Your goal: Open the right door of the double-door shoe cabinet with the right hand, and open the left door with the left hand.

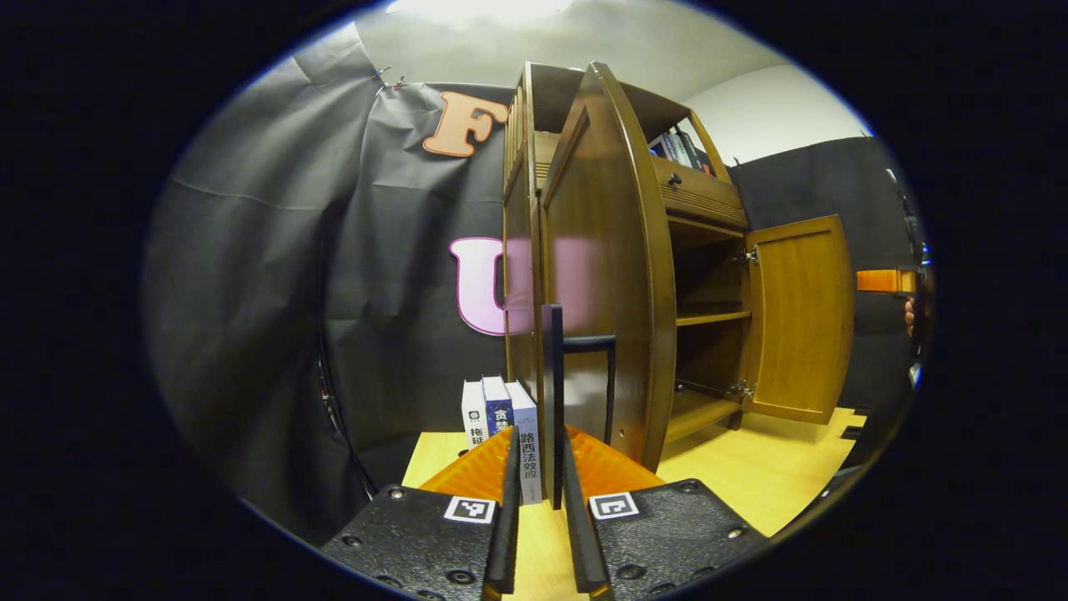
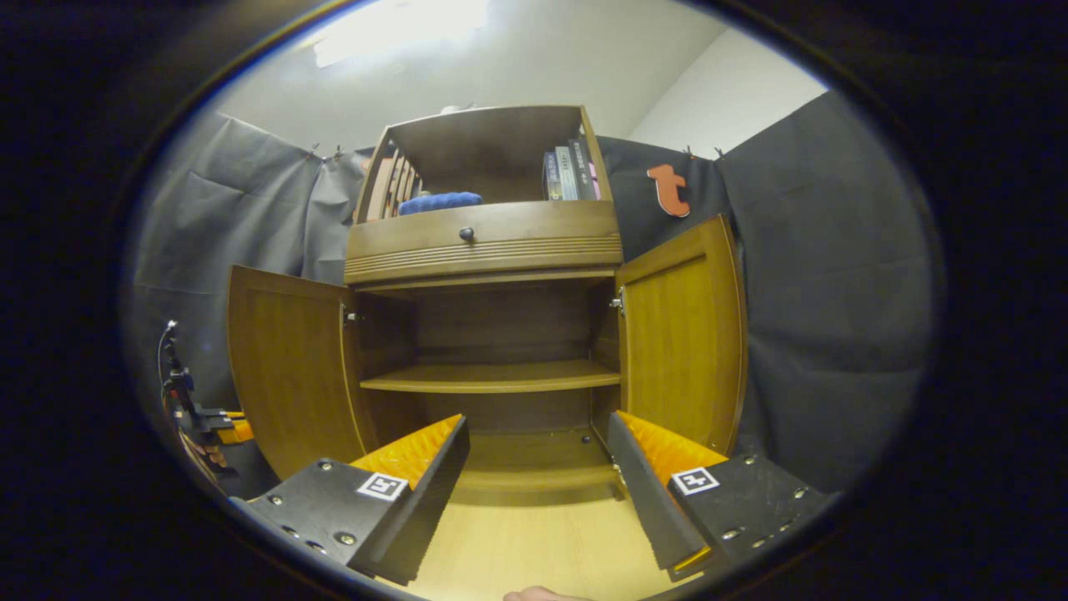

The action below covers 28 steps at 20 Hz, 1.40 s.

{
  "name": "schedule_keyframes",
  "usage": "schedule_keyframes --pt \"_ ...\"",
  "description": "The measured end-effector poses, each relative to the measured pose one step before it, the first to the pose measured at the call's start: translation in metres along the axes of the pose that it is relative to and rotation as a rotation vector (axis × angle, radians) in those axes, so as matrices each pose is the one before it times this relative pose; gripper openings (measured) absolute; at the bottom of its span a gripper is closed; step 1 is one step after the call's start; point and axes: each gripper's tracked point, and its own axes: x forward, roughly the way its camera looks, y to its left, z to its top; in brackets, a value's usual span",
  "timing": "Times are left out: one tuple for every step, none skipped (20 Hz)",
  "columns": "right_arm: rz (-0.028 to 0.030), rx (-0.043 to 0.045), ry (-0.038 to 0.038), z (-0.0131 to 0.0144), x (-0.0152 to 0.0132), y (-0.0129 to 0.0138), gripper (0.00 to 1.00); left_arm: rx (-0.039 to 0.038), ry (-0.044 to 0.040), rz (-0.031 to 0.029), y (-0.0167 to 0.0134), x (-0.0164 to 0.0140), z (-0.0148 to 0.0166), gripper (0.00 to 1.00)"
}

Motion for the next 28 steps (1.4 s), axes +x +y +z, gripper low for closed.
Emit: schedule_keyframes --pt "-0.00130 0.00179 -0.00102 0.00006 -0.00094 -0.00126 0.99 0.00333 0.00325 0.00831 0.00084 -0.00310 0.00024 0.28" --pt "-0.00048 0.00286 -0.00132 -0.00027 -0.00058 -0.00141 0.99 0.00019 0.00165 0.00707 -0.00027 -0.00150 -0.00031 0.39" --pt "0.00108 0.00309 -0.00054 -0.00017 -0.00127 -0.00127 0.99 -0.00275 0.00151 0.01581 0.00143 -0.00368 0.00115 0.35" --pt "0.00127 0.00285 -0.00080 -0.00094 -0.00192 -0.00073 0.99 -0.00250 0.00063 0.02027 0.00269 -0.00396 0.00186 0.44" --pt "0.00169 0.00190 -0.00260 0.00020 -0.00089 -0.00084 0.99 -0.00088 -0.00186 0.02296 0.00215 -0.00466 0.00294 0.50" --pt "0.00170 0.00114 -0.00315 0.00071 -0.00039 -0.00061 0.99 -0.00065 -0.00665 0.02693 0.00190 -0.00500 0.00309 0.56" --pt "0.00202 0.00173 -0.00251 0.00135 -0.00168 -0.00063 0.99 0.00467 0.00100 0.03474 0.00434 -0.00490 0.00418 0.60" --pt "0.00365 0.00202 -0.00375 0.00143 -0.00091 -0.00023 0.99 0.00235 -0.00221 0.03481 0.00390 -0.00508 0.00213 0.68" --pt "0.00385 0.00340 -0.00559 0.00184 -0.00058 0.00019 0.99 -0.00182 -0.00036 0.02801 0.00188 -0.00370 0.00437 0.71" --pt "0.00472 0.00386 -0.00569 0.00200 -0.00100 0.00011 0.99 -0.00205 -0.00093 0.02161 -0.00012 -0.00385 0.00291 0.77" --pt "0.00677 0.00617 -0.00690 0.00207 -0.00173 0.00135 0.99 -0.00232 -0.00036 0.01339 -0.00245 -0.00401 0.00417 0.80" --pt "0.00870 0.00807 -0.00621 0.00204 -0.00145 0.00110 0.99 0.00122 -0.00127 0.00265 -0.00375 -0.00377 0.00236 0.82" --pt "0.00877 0.00915 -0.00510 0.00142 -0.00236 0.00083 0.99 0.00229 -0.00214 0.00104 -0.00450 -0.00369 0.00395 0.83" --pt "0.00717 0.00974 -0.00446 0.00151 -0.00210 -0.00005 0.99 -0.00067 -0.00440 0.00463 -0.00253 -0.00353 0.00386 0.84" --pt "0.00569 0.00786 -0.00215 0.00103 -0.00194 -0.00069 0.99 -0.00086 -0.01164 -0.00046 -0.00422 -0.00360 0.00666 0.86" --pt "0.00290 0.00730 -0.00250 0.00023 -0.00260 -0.00222 0.95 -0.00900 -0.01327 0.00480 -0.00411 -0.00183 0.00491 0.87" --pt "0.00216 0.00455 0.00030 -0.00004 -0.00285 -0.00192 0.95 -0.00495 -0.00366 0.00104 -0.00488 -0.00296 0.00521 0.87" --pt "-0.00008 0.00329 -0.00109 0.00074 -0.00273 -0.00339 0.99 0.00042 -0.00253 -0.00235 -0.00511 -0.00470 0.00153 0.89" --pt "-0.00452 0.00555 -0.00607 0.00112 -0.00400 -0.00440 0.95 0.00392 -0.00271 0.00205 -0.00546 -0.00336 0.00387 0.89" --pt "-0.00482 0.00577 -0.00436 0.00170 -0.00238 -0.00556 0.99 -0.00007 -0.01296 -0.00203 -0.00630 -0.00426 0.00652 0.90" --pt "-0.00468 0.00552 -0.00525 0.00227 -0.00318 -0.00496 0.99 -0.00603 -0.01065 0.00265 -0.00536 -0.00355 0.00707 0.90" --pt "-0.00880 0.00659 -0.00703 0.00288 -0.00290 -0.00633 0.99 -0.01148 -0.01705 -0.00632 -0.00786 -0.00317 0.00592 0.90" --pt "-0.00942 0.00606 -0.00724 0.00263 -0.00383 -0.00629 0.99 -0.00864 -0.00974 -0.01741 -0.00995 -0.00119 0.00478 0.90" --pt "-0.00708 0.00532 -0.00714 0.00344 -0.00268 -0.00564 0.99 -0.00289 0.00041 -0.01311 -0.00960 0.00008 0.00047 0.90" --pt "-0.00548 0.00223 -0.00778 0.00338 -0.00256 -0.00407 0.99 -0.00386 -0.00146 -0.00678 -0.00695 0.00023 0.00228 0.90" --pt "-0.00721 0.00080 -0.00802 0.00322 -0.00092 -0.00445 0.94 -0.00316 -0.00277 -0.01138 -0.00808 -0.00067 0.00346 0.90" --pt "-0.00684 -0.00069 -0.00930 0.00311 -0.00219 -0.00401 0.99 -0.00429 -0.00262 -0.00639 -0.00736 0.00009 0.00172 0.90" --pt "-0.00702 -0.00136 -0.00799 0.00247 -0.00051 -0.00352 0.99 -0.00322 -0.00740 -0.00886 -0.00720 -0.00024 0.00185 0.90"
